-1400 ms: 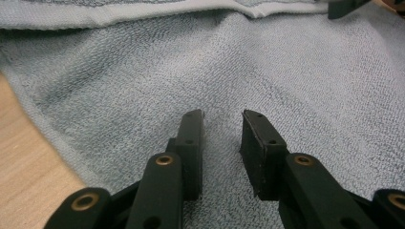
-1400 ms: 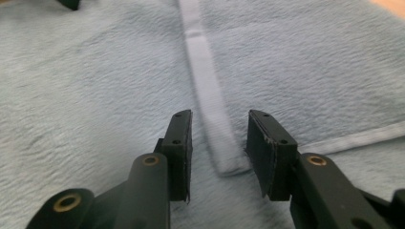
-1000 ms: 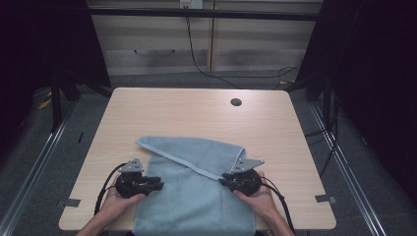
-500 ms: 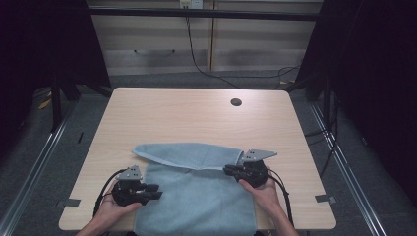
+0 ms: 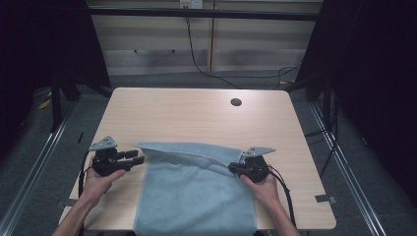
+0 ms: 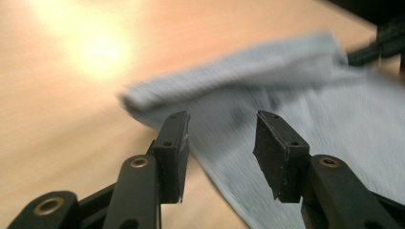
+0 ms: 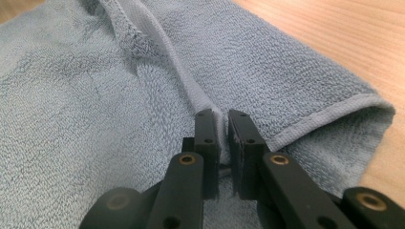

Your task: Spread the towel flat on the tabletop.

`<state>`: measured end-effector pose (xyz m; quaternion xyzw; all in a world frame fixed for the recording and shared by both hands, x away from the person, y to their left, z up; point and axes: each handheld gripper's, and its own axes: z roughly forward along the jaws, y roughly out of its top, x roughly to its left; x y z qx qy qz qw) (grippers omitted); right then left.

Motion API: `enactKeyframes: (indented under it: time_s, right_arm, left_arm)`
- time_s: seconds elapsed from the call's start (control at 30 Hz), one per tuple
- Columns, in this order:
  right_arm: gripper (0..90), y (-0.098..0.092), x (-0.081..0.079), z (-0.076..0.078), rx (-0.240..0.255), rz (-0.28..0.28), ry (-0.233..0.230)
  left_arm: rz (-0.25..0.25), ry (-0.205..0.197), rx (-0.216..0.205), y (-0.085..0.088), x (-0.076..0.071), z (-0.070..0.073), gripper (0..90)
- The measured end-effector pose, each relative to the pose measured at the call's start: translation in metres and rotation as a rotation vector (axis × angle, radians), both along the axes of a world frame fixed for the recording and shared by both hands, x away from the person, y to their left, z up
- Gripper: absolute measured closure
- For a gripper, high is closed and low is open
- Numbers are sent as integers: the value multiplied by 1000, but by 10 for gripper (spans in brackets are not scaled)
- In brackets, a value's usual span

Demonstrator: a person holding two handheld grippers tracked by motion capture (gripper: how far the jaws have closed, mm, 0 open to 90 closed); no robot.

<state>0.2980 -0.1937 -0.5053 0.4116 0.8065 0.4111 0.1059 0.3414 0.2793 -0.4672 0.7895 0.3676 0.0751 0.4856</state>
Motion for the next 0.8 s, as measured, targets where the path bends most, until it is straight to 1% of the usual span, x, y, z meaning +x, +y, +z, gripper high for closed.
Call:
enactKeyframes:
  time_s: [0.07, 0.1, 0.13, 0.17, 0.2, 0.23, 0.3, 0.33, 0.37, 0.4, 0.43, 0.47, 0.5, 0.53, 0.57, 0.6, 0.63, 0.67, 0.7, 0.73, 0.77, 0.8]
  right_arm:
    - [832, -1, -1, 0, 6, -2, 5]
    - [831, -1, -1, 0, 6, -2, 3]
    - [831, -1, -1, 0, 6, -2, 3]
    - [831, -1, -1, 0, 7, -2, 4]
    - [831, -1, -1, 0, 7, -2, 4]
    - [830, -1, 0, 0, 8, -1, 6]
    - [831, -1, 0, 0, 9, 0, 6]
    - [831, -1, -1, 0, 7, -1, 6]
    - [831, -1, -1, 0, 6, 1, 6]
    - [831, -1, -1, 0, 6, 1, 6]
    - [830, -1, -1, 0, 6, 2, 6]
    - [830, -1, -1, 0, 8, 1, 7]
    - [830, -1, -1, 0, 8, 1, 7]
    - [830, -1, -1, 1, 8, 6, 2]
    - [830, -1, -1, 1, 8, 6, 2]
    - [830, -1, -2, 3, 14, 8, -5]
    - [830, -1, -2, 3, 14, 8, -5]
    - [830, -2, -3, 6, 22, 8, -15]
    - [830, -2, -3, 8, 28, 4, -22]
    - [830, -2, -4, 10, 35, 1, -27]
    - [830, -2, -4, 10, 35, 1, -27]
    - [831, -2, -4, 14, 45, 3, -43]
  left_arm:
    - [15, 6, 11, 5, 8, -2, 515]
    - [30, 2, 24, 7, 11, -3, 503]
    - [48, -6, 21, 10, 14, -4, 503]
    - [55, -4, -2, 11, 17, -6, 483]
    - [58, -7, -1, 11, 20, -8, 483]
    - [65, -7, 14, 11, 23, -12, 464]
    - [77, 5, 20, 10, 29, -20, 460]
    - [73, 1, 16, 10, 30, -21, 445]
    - [67, -3, 0, 9, 32, -23, 438]
    - [58, -12, 7, 7, 33, -23, 438]
    - [42, 5, 35, 4, 36, -22, 426]
    - [34, -28, 41, -2, 37, -19, 400]
    - [34, -28, 41, -2, 37, -19, 416]
    - [20, -53, 43, -5, 36, -16, 422]
    - [9, -51, 52, -9, 36, -14, 422]
    - [-2, -61, 65, -12, 36, -12, 401]
    - [1, -74, 84, -14, 36, -11, 401]
    - [11, -78, 69, -16, 36, -11, 423]
    - [11, -78, 69, -16, 36, -11, 450]
    - [12, -87, 63, -17, 35, -11, 515]
    - [6, -103, 64, -19, 33, -10, 515]
    - [-9, -103, 53, -21, 32, -9, 602]
